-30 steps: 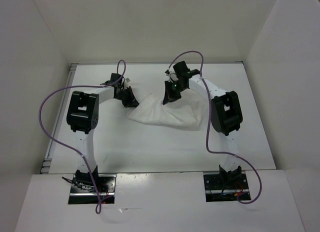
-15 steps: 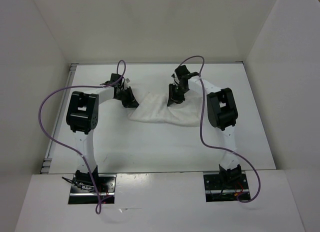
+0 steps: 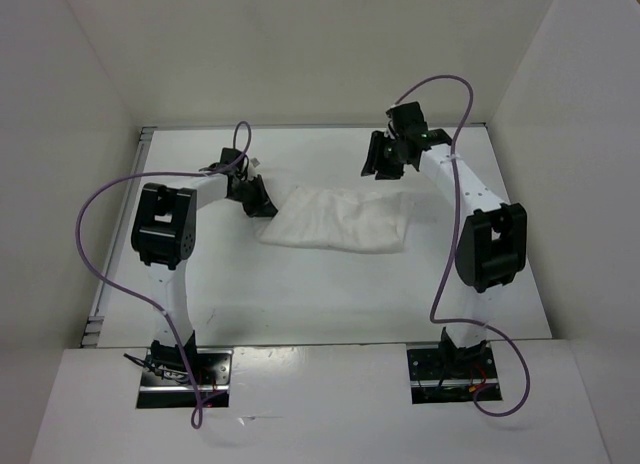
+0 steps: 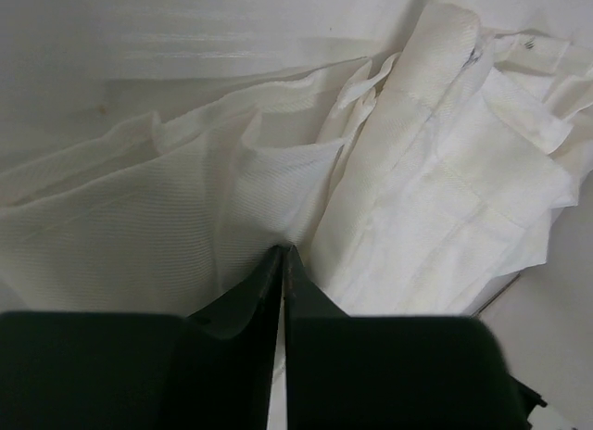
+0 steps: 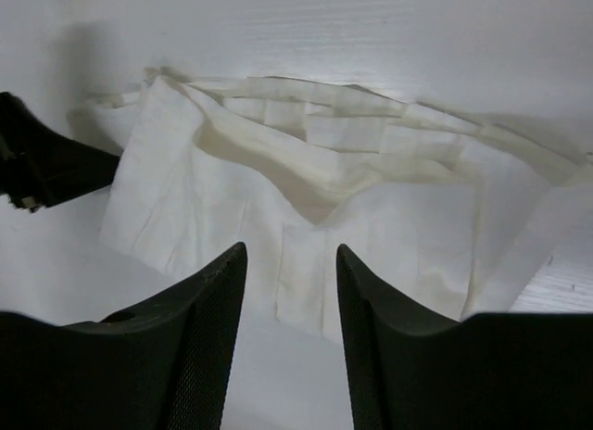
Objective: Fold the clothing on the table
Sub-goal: Fold the skirt
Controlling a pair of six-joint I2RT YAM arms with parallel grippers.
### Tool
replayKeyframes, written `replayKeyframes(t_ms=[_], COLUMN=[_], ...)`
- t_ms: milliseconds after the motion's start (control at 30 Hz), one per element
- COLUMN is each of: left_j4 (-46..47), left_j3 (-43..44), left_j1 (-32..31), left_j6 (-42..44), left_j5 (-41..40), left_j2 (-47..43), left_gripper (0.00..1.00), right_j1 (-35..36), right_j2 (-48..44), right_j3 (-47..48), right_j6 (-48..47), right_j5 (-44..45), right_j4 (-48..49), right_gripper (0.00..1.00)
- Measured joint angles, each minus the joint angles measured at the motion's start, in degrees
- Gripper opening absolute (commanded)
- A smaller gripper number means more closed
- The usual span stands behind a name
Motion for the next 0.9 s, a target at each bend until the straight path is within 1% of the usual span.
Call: replayKeyframes(t_ms=[33,100,133,167,200,300,400,667,900], left_j4=[-0.2,-0.4,-0.7,-1.0,-1.4,-2.8,-4.3,-5.6,-4.6], left_j3=[-0.1,-0.3,-0.5,-0.8,-0.9,-0.9,0.3,2.8,4.8], left_j1=[0.0,0.0,0.0,0.0,-0.1,-0.5,-0.8,-3.7,-6.2], left_j6=[0.1,0.2,0.4,0.8,1.0,3.0,6.0,13.8,18.7], left_j5=[0.0,0.0,-0.4,-0.7,-1.2,-4.9,-7.0,-10.5,-12.3], left_j2=[-0.2,-0.9,-1.6,-2.4,-3.4,-6.5,-8.1,-8.1,-5.9], left_gripper=[0.21,0.42,0.59,0.63,0.66,0.70,0.70,0.69,0.67], right_j1=[-0.3,-0.7,-0.8,-1.0,-1.2,-1.7,-2.6,-3.5,-3.6], right_j2=[0.0,0.0,0.0,0.0,0.2,1.0,2.6,8.7,9.1], right_j3=[-1.0,-4.0,-6.1,-7.8,-9.4,-12.2,-12.3,-13.7,-14.3], right_j6=[0.3,1.1,1.5,1.8,2.2,3.2,3.9,5.2,5.8], right_j5=[0.8,2.4,3.1,3.6,4.0,4.5,4.8,5.6,5.5], right_j4=[-0.1,-0.2,-0.5,-1.0,-1.7,-2.6,-2.5,-2.0,-1.8], right_gripper=[0.48,0.43,0.41,0.40,0.36,0.35,0.35,0.35,0.35])
